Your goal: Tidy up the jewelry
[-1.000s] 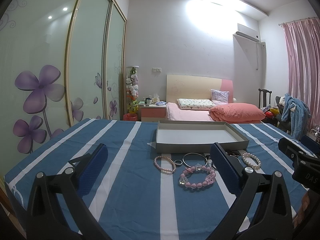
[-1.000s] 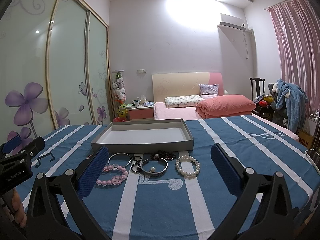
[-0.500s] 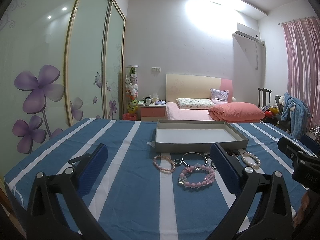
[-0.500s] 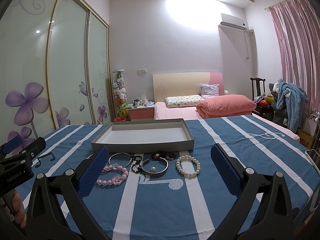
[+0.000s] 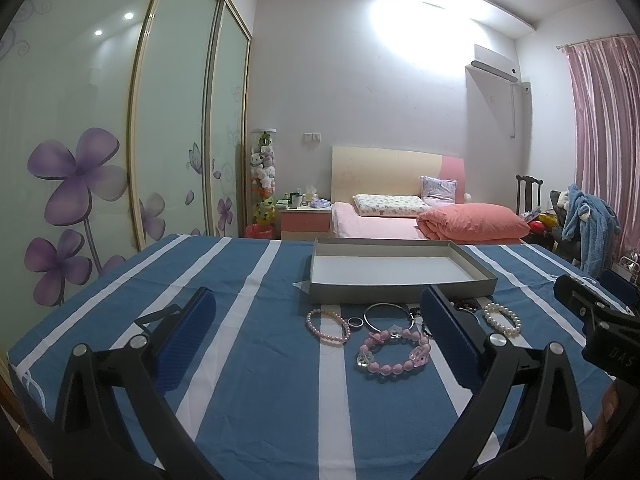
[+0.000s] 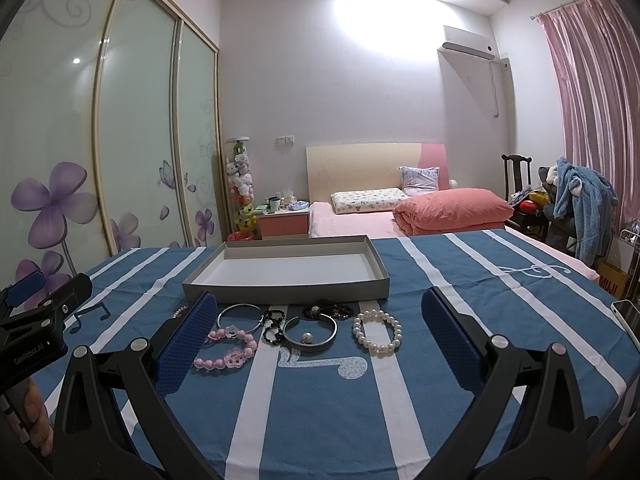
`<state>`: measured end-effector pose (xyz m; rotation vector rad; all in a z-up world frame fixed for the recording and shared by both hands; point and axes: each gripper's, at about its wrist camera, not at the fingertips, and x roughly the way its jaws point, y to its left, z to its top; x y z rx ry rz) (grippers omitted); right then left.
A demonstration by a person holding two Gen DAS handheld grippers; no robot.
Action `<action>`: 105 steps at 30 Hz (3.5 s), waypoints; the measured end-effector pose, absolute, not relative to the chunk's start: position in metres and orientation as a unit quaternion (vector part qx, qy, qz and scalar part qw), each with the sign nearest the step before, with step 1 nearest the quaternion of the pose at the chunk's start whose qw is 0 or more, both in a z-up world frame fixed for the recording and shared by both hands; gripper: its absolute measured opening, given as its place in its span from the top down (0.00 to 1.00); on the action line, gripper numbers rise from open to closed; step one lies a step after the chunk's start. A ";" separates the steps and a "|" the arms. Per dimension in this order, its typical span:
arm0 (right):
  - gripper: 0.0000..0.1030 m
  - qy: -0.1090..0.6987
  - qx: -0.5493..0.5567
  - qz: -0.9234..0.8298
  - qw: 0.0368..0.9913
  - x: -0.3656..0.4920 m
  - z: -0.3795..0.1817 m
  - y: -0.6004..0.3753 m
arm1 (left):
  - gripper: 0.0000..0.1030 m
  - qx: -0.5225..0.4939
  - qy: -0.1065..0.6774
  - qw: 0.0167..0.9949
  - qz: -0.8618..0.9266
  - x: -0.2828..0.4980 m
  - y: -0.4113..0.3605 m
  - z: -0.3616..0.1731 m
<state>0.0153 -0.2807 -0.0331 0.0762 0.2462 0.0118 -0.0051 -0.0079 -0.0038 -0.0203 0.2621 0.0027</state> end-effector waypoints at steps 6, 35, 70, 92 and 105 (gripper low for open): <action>0.02 0.127 0.040 0.005 0.991 0.018 -0.039 -0.279 | 0.04 -0.010 0.137 0.991 0.002 0.005 -0.007 -0.011; 0.64 0.389 0.094 -0.042 0.916 0.149 -0.093 -0.349 | 0.05 0.015 0.340 0.938 -0.068 0.107 -0.016 -0.056; 0.90 0.421 0.068 -0.046 0.903 0.177 -0.103 -0.349 | 0.82 0.026 0.432 0.896 -0.097 0.155 -0.037 -0.089; 0.90 0.312 0.133 0.044 0.940 0.140 -0.061 -0.341 | 0.83 -0.027 0.354 0.927 -0.119 0.126 -0.023 -0.050; 0.90 0.293 0.139 0.081 0.943 0.119 -0.054 -0.321 | 0.99 -0.030 0.298 0.946 -0.126 0.104 -0.025 -0.029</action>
